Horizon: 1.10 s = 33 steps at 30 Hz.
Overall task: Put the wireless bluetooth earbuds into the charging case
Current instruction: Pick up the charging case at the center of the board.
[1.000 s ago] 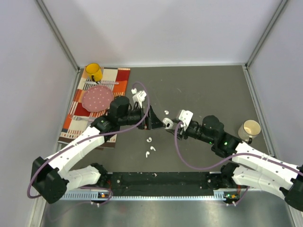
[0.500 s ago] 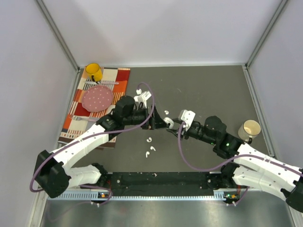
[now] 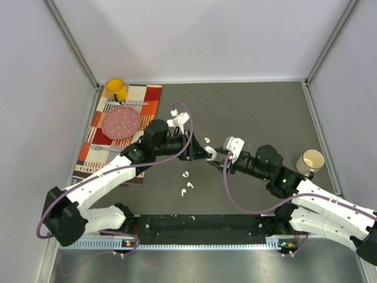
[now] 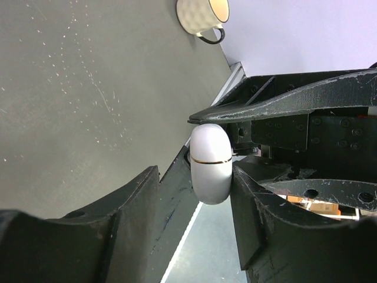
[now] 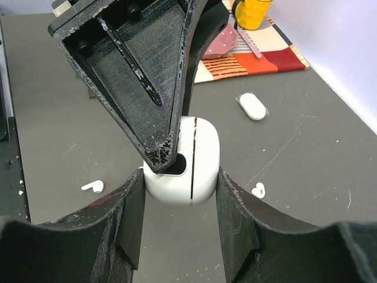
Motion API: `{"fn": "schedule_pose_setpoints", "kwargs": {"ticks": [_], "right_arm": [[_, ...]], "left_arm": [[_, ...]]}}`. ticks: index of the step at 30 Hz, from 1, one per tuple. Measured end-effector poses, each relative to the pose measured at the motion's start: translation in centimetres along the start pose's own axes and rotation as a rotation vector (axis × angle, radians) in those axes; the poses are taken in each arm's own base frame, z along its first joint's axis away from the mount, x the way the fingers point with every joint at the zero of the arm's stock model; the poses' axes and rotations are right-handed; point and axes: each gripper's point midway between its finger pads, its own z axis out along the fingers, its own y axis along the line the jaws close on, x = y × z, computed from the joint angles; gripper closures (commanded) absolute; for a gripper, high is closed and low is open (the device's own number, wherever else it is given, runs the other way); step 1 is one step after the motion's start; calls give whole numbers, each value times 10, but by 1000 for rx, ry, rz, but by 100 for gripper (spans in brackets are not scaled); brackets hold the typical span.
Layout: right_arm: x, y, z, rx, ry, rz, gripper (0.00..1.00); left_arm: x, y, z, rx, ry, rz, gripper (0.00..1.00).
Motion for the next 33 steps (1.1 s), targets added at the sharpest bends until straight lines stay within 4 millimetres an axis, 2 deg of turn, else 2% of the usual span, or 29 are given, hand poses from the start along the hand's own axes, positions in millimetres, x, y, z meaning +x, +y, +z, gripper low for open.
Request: {"fn": "schedule_pose_setpoints", "kwargs": {"ticks": [9, 14, 19, 23, 26, 28, 31, 32, 33], "right_arm": [[1, 1, 0, -8, 2, 1, 100], [2, 3, 0, -16, 5, 2, 100], [4, 5, -1, -26, 14, 4, 100], [4, 6, 0, -25, 15, -1, 100], [5, 4, 0, -15, 19, -6, 100], [5, 3, 0, -11, 20, -5, 99], [6, 3, -1, -10, 24, -3, 63], [6, 3, -1, -7, 24, -1, 46], [6, 3, -1, -4, 25, 4, 41]], "left_arm": [[4, -1, 4, 3, 16, -4, 44], [7, -3, 7, 12, 32, -3, 58], [9, -6, 8, 22, 40, 2, 64], [9, -8, 8, 26, 46, 0, 88], [8, -9, 10, 28, 49, -3, 100], [8, -8, 10, 27, 50, -2, 100], [9, -7, 11, 27, 52, 4, 100], [9, -8, 11, 28, 53, 9, 100], [9, -7, 11, 29, 52, 17, 100]]}}
